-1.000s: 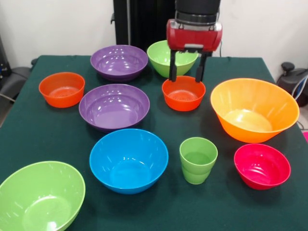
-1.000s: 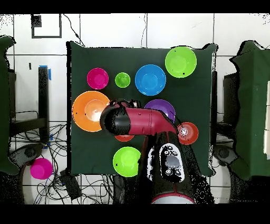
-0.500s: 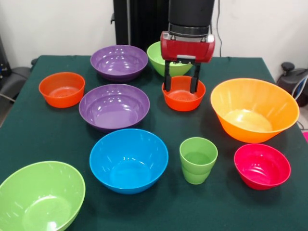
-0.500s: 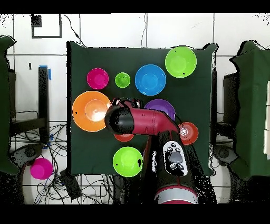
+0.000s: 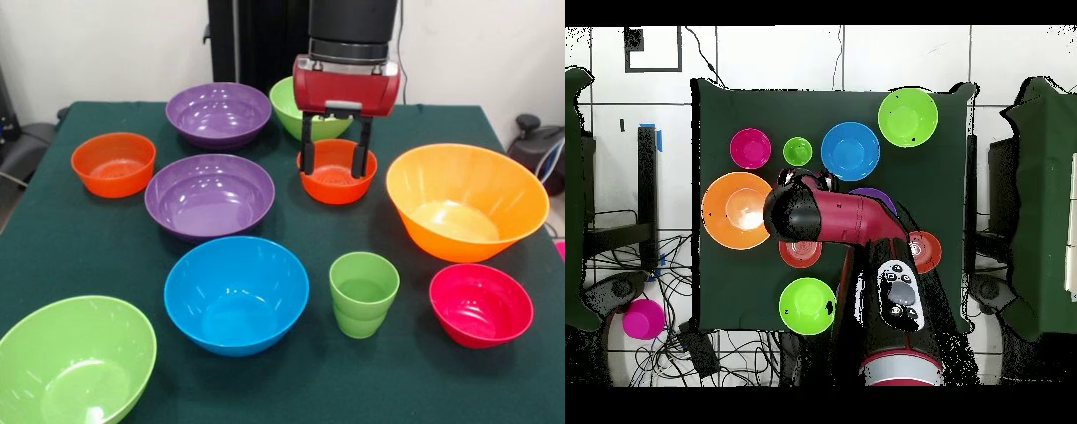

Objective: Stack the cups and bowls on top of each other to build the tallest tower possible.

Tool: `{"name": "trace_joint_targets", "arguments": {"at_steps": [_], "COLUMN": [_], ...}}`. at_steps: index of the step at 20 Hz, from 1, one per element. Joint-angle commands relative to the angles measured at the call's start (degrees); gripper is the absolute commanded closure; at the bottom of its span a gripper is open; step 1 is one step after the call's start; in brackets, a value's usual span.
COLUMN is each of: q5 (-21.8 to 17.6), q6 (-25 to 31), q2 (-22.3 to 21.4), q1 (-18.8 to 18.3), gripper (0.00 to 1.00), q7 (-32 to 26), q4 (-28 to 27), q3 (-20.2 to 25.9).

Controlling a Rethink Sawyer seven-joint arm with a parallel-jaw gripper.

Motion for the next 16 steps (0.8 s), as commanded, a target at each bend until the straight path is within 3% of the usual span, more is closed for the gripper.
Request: {"name": "trace_joint_targets", "arguments": {"at_steps": [1, 6, 9, 16], "q5": [1.37, 3.55, 3.68, 1.38], "q6": [3.57, 8.43, 7.50, 12.51], "q2": [-1.19, 0.67, 1.98, 2.34], "q1": [0.27, 3.87, 3.21, 2.59], "gripper": [0.00, 0.00, 0.00, 0.00], "q7": [3.39, 7.28, 5.61, -1.31], "q4": [-6.30, -8.08, -9.28, -13.40], "q3": [8.01, 4.47, 5.72, 7.64]}}
